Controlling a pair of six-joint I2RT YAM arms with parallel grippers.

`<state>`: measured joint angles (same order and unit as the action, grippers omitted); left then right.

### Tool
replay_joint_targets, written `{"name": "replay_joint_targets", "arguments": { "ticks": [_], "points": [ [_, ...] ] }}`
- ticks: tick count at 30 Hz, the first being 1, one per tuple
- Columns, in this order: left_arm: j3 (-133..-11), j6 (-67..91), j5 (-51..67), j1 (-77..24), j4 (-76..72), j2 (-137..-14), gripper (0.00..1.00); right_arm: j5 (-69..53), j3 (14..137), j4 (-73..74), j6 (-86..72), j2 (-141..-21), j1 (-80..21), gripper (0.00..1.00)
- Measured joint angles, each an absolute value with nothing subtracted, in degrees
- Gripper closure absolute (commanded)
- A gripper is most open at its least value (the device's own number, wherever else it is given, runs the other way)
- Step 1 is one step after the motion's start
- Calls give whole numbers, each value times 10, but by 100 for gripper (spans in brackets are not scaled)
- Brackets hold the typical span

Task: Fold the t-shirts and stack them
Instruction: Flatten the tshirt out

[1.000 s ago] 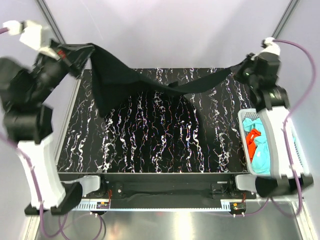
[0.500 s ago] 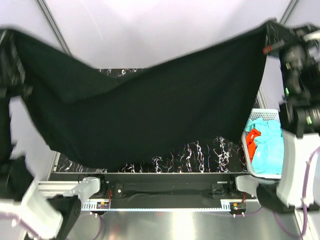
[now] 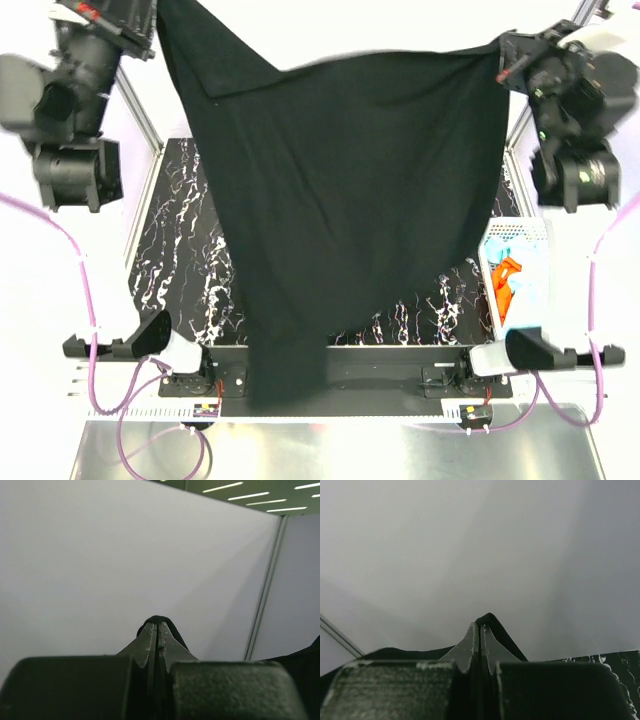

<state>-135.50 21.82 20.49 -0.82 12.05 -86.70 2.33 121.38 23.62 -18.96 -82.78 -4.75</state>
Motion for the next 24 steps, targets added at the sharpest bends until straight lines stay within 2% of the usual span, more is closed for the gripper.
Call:
{"name": "replay_joint_targets", "arguments": {
  "ticks": [13,18,24],
  "points": [
    [-1363,241,225,-6,25,-680,100,-8,1146,190,-182,-646,-48,100],
    [-1291,241,220,-6,-30,-584,100,-26,1132,175,-189,-608,-48,100],
    [-1272,247,204,-6,-67,-562,100,-27,1142,164,-192,-604,-61,100]
  ]
}}
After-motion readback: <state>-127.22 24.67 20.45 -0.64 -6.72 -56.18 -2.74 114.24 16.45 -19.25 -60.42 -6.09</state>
